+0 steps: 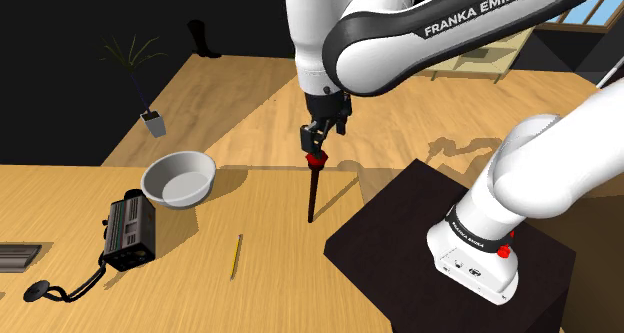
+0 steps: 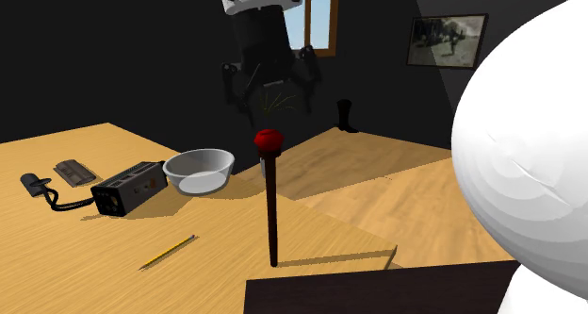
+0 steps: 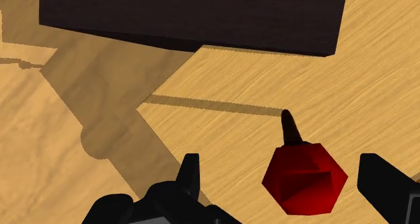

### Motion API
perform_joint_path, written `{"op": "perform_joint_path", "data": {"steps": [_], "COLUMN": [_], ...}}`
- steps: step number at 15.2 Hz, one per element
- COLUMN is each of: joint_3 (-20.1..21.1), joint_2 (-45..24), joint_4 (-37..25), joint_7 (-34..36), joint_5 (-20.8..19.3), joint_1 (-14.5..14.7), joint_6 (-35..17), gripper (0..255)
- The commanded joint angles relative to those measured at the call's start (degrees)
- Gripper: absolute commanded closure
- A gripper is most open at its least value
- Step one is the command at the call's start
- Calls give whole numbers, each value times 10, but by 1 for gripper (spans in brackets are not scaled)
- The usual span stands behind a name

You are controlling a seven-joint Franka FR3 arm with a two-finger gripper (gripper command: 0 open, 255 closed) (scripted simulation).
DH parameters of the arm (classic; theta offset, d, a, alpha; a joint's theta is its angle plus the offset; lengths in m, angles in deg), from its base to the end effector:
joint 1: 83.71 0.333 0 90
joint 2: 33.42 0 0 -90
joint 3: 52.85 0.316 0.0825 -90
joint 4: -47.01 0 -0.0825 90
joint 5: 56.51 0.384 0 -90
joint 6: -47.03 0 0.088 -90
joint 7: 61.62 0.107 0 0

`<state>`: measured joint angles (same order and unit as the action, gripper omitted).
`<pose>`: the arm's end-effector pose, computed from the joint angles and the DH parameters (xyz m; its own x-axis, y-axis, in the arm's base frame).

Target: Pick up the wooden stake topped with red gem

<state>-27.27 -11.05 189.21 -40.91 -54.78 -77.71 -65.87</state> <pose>0.3464 0.2151 0.4048 0.9880 0.1237 -0.0925 0.1390 -0.9731 0.1835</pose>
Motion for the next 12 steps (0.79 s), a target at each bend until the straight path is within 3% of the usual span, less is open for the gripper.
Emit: {"op": "perform_joint_path", "data": {"steps": [1, 10, 11, 12], "joint_3": [24, 35, 34, 34], "joint_2": [-36, -73, -73, -72], "joint_4": [-14, 17, 16, 16], "joint_7": [33, 53, 52, 52], "joint_5": [-15, -29, -30, -29], "joint_1": [-2, -7, -8, -7], "joint_6": [-19, -83, -82, -82], "gripper": [0, 0, 255, 255]}}
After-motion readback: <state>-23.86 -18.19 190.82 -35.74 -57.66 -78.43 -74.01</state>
